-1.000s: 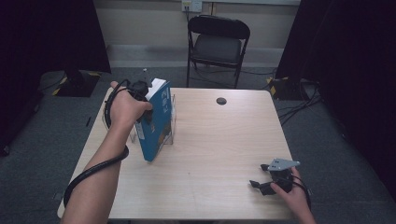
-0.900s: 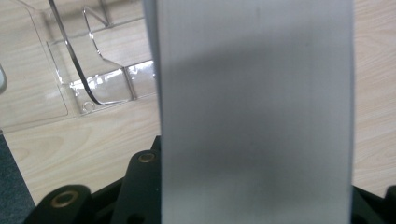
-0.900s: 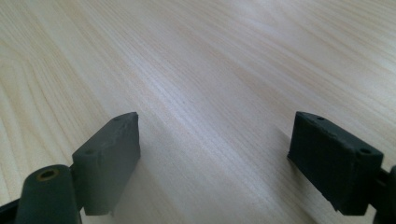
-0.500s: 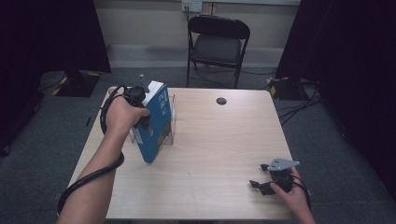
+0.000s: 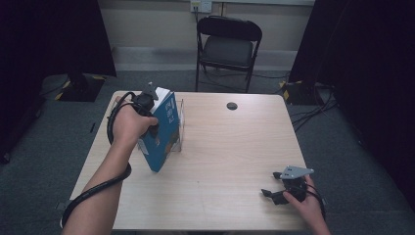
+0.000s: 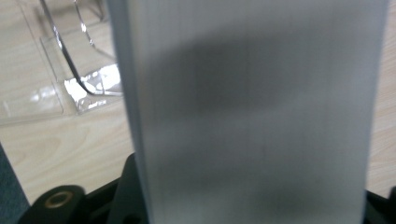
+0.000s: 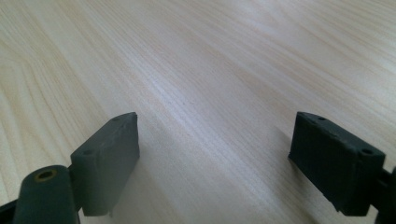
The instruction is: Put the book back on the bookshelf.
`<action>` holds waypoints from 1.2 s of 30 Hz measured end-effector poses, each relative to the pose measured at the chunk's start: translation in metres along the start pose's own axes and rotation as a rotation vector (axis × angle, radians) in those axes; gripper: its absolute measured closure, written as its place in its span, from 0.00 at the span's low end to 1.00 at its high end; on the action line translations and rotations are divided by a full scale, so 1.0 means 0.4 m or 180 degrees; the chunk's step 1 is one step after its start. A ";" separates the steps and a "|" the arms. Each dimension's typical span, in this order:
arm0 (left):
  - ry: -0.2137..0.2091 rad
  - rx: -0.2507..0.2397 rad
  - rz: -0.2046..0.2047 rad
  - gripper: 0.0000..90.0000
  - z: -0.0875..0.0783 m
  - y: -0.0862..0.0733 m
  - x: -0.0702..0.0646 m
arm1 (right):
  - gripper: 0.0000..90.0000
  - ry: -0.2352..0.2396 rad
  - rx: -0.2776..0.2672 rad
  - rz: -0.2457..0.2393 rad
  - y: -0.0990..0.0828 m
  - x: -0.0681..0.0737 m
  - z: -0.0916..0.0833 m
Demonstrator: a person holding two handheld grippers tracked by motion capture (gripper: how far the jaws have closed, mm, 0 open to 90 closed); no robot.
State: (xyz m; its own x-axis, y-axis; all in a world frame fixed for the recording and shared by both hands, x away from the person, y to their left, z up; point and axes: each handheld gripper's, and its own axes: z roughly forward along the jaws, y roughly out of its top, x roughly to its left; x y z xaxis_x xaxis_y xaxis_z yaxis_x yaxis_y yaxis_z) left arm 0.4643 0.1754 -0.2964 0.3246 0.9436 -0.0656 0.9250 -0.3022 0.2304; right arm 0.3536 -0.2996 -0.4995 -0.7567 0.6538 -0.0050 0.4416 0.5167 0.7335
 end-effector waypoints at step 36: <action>-0.0067 -0.0106 -0.0301 0.69 -0.008 0.105 0.011 | 0.16 0.0002 0.0001 0.0004 0.000 0.000 0.000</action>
State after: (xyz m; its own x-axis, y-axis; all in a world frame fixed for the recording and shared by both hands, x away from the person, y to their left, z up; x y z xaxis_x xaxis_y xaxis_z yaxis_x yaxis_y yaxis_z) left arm 0.5038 0.1672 -0.2837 0.2405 0.9645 -0.1089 0.9448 -0.2069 0.2542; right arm 0.3537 -0.2995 -0.4994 -0.7565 0.6539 -0.0037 0.4426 0.5161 0.7333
